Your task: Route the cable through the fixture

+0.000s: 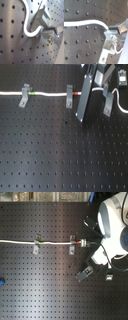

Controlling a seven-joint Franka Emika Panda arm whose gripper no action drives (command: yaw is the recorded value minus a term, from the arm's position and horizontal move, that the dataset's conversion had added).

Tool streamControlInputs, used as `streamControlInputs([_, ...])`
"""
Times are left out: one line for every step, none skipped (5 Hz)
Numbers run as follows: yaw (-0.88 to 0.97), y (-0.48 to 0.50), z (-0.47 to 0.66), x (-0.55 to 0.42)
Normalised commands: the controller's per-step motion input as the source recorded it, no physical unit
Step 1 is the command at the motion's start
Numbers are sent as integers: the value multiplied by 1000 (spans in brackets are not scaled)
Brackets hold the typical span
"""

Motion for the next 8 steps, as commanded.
streamControlInputs([-191, -172, -262, 170])
streamControlInputs([-214, -448, -603, 139])
streamControlInputs([-189, -369, -666, 226])
streamControlInputs([-111, -292, -329, 239])
streamControlInputs([0, -160, -98, 239])
streamControlInputs([17, 411, 34, 328])
streamControlInputs([0, 427, 116, 296])
streamControlInputs([0, 0, 11, 0])
